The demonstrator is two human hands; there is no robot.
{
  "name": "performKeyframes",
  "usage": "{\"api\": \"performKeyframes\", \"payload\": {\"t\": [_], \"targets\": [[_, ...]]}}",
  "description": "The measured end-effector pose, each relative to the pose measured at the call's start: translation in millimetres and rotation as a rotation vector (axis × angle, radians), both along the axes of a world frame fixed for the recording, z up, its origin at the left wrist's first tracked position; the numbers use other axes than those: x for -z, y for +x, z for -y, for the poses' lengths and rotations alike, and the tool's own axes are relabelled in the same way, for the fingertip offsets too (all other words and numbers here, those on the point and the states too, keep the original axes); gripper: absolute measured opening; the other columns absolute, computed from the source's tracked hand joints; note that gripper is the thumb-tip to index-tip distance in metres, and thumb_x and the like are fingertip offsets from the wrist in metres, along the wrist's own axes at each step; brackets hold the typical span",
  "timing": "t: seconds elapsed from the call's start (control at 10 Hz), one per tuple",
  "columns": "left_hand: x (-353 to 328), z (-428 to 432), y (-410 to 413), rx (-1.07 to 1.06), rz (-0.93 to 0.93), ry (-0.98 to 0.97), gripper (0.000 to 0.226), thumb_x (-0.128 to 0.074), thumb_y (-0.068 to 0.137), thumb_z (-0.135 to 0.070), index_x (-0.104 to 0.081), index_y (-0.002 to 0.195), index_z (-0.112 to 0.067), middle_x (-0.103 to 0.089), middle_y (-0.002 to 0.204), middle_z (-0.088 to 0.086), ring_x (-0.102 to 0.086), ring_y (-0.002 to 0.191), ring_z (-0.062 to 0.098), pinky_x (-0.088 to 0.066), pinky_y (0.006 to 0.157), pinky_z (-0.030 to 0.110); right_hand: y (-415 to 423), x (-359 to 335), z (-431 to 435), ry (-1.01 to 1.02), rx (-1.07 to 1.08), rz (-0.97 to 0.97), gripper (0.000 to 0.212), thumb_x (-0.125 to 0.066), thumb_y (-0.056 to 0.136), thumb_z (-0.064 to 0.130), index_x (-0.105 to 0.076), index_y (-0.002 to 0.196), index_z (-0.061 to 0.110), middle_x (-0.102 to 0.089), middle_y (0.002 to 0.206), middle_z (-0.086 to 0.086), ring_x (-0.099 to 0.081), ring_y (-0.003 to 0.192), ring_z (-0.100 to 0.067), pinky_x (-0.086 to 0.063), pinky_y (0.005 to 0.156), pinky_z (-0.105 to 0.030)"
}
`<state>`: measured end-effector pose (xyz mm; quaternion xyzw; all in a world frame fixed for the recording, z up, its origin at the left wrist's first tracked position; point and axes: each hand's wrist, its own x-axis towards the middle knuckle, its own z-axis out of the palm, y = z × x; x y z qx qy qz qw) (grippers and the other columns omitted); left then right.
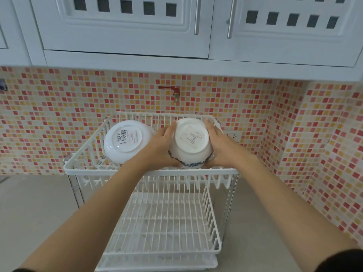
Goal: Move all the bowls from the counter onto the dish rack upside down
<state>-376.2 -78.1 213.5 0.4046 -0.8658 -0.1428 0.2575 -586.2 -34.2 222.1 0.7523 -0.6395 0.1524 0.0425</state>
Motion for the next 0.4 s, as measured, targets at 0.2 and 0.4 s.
{"api": "performKeyframes", "payload": {"t": [0.2,0.4], "targets": [[-6.7,-7.2,0.6,0.028,0.059,0.061,0.118,-0.078,0.073,-0.022,0.008,0.154,-0.019,-0.006,0.161,0.005,-0.009,0.149,0.023,-0.021,0.117,0.038,1.2,-9.0,-10.1,0.042,0.014,-0.044,0.130,-0.081,0.067,0.032,0.020,0.149,0.014,0.005,0.162,-0.001,-0.024,0.144,-0.026,-0.039,0.108,-0.044],[-33.4,-28.9,9.0,-0.010,-0.066,-0.043,0.080,-0.050,0.091,-0.008,-0.003,0.155,-0.016,-0.005,0.163,0.002,-0.009,0.150,0.020,-0.015,0.119,0.033,15.7,-24.8,-34.9,0.014,0.024,0.103,0.090,-0.052,0.085,0.000,0.007,0.152,0.017,0.008,0.162,0.002,-0.001,0.149,-0.016,-0.011,0.122,-0.038]]}}
